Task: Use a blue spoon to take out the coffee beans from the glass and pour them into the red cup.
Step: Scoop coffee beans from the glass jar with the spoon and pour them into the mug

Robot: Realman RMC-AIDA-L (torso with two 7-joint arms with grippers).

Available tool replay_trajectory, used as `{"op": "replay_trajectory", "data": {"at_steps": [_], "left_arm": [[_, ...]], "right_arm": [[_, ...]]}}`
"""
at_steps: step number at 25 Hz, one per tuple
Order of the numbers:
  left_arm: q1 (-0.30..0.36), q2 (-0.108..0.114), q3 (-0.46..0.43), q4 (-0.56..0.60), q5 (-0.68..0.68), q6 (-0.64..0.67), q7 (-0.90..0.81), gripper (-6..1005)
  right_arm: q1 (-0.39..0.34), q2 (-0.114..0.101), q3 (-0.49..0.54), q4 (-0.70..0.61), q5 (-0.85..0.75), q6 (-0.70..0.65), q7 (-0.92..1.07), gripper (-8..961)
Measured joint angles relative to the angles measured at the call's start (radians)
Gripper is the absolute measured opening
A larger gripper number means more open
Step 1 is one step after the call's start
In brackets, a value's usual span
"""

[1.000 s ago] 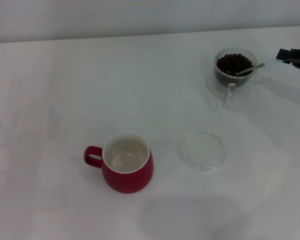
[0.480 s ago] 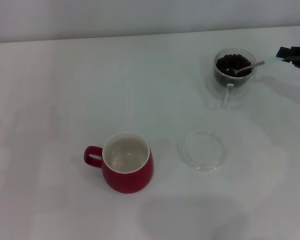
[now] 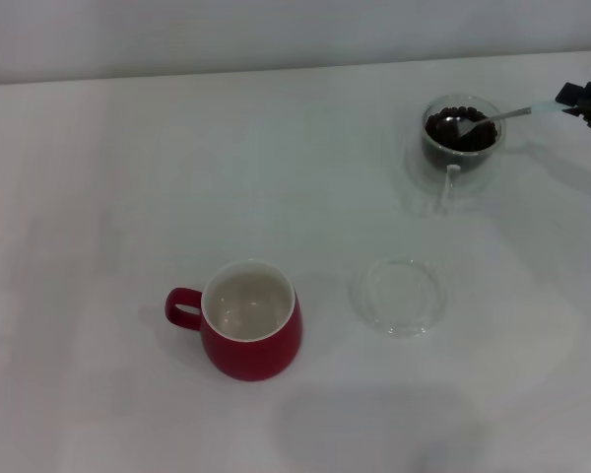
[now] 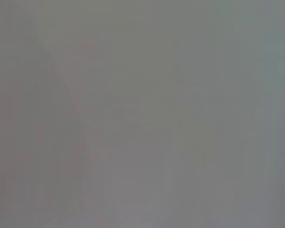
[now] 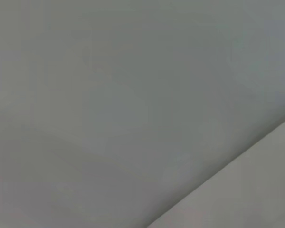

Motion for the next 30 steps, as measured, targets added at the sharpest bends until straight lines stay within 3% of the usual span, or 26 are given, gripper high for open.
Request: {"op": "replay_trajectory", "data": {"at_steps": [20,30], "left_arm": [[-0.011,0.0,-0.025,0.0,-0.02,0.007,-0.002,785],[-0.023,0.0,-0.026,0.0,-0.02,0.003,0.001,786]], "right_arm": [[0.001,-0.024,0.041,0.026,0.005,-0.066,0.092,154],[-0.007,-0.013,0.037,0.027,0.002,-0.223,0.094,154]]}}
